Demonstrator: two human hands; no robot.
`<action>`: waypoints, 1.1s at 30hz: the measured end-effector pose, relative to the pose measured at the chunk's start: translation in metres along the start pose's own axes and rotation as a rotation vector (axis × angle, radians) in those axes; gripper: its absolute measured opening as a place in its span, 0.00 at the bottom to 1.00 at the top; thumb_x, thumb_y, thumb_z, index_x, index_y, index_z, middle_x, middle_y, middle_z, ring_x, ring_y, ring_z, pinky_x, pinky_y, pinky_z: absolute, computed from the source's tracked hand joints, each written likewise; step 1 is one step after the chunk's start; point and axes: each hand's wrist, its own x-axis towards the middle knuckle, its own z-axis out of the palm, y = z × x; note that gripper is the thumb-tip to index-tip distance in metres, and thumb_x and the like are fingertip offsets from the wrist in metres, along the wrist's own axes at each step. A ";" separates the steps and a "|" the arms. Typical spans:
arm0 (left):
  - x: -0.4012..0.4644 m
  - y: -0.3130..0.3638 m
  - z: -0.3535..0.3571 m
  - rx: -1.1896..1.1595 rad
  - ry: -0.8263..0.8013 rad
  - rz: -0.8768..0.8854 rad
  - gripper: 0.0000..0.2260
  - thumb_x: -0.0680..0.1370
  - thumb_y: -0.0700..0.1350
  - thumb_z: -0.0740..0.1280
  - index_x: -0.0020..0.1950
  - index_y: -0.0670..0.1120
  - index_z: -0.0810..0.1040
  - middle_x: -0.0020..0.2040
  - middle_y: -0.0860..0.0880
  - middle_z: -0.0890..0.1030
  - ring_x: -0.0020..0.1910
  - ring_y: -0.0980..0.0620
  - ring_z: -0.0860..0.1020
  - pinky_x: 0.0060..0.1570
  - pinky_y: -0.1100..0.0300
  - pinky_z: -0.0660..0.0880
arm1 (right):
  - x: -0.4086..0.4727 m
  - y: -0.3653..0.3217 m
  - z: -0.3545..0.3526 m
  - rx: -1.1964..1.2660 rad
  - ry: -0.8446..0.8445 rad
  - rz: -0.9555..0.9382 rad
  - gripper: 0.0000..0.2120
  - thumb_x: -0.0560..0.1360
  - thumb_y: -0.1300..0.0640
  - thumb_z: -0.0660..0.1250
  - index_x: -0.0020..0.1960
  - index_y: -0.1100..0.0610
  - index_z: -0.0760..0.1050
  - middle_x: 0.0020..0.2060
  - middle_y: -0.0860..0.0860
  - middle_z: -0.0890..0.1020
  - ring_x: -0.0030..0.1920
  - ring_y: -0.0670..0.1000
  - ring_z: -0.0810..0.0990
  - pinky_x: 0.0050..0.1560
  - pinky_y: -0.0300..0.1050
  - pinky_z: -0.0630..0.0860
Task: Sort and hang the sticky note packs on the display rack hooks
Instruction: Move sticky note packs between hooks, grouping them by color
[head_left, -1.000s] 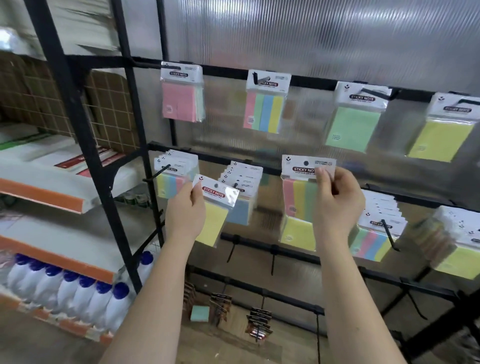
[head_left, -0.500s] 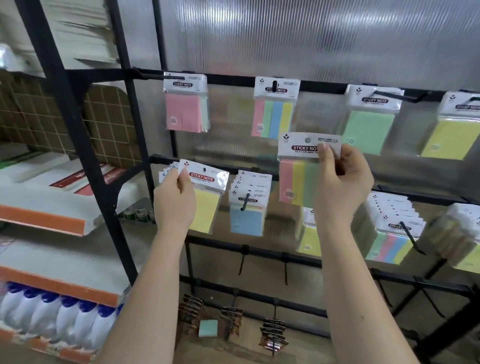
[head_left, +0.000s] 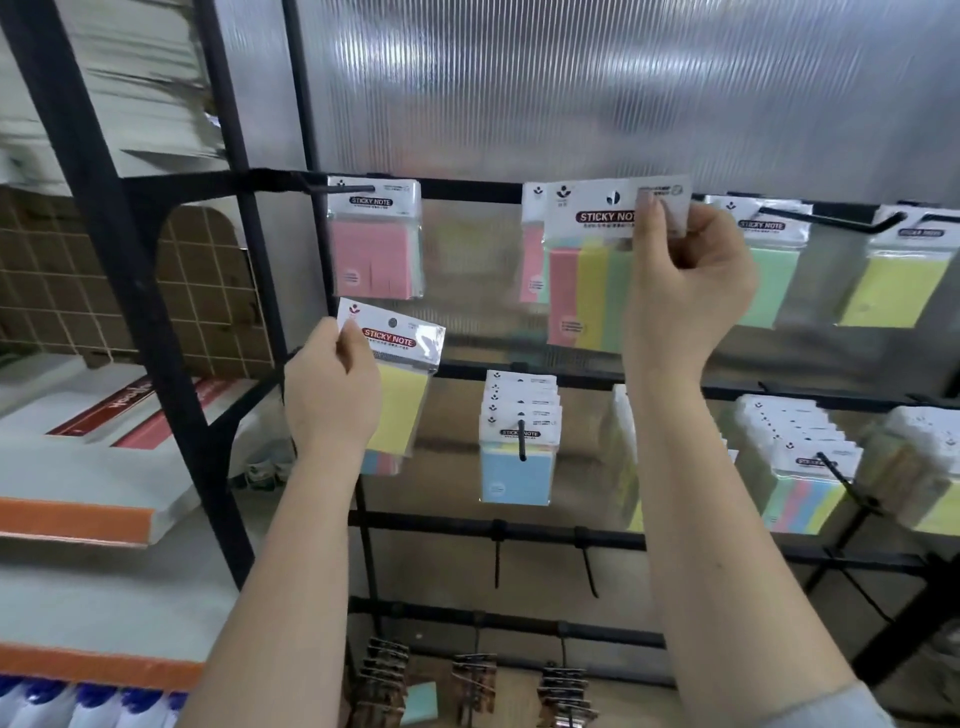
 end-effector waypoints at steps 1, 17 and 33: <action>0.001 0.001 0.001 -0.007 -0.004 -0.002 0.15 0.82 0.49 0.54 0.44 0.39 0.71 0.34 0.55 0.72 0.33 0.59 0.71 0.31 0.63 0.67 | 0.002 0.000 0.001 -0.018 0.001 0.013 0.11 0.73 0.56 0.70 0.34 0.48 0.73 0.29 0.43 0.75 0.32 0.43 0.72 0.36 0.40 0.71; 0.001 0.007 0.010 0.012 -0.024 0.014 0.15 0.83 0.49 0.54 0.42 0.40 0.68 0.42 0.50 0.75 0.31 0.59 0.71 0.27 0.78 0.66 | 0.015 0.028 0.013 -0.089 -0.097 0.190 0.15 0.74 0.53 0.69 0.32 0.49 0.70 0.26 0.42 0.71 0.28 0.40 0.67 0.33 0.34 0.65; 0.005 0.014 0.023 -0.104 -0.088 0.114 0.14 0.82 0.48 0.55 0.44 0.41 0.72 0.37 0.62 0.73 0.34 0.62 0.74 0.28 0.71 0.67 | 0.059 0.086 0.057 -0.382 -0.195 0.339 0.15 0.72 0.53 0.72 0.55 0.57 0.74 0.46 0.48 0.78 0.43 0.46 0.75 0.33 0.30 0.65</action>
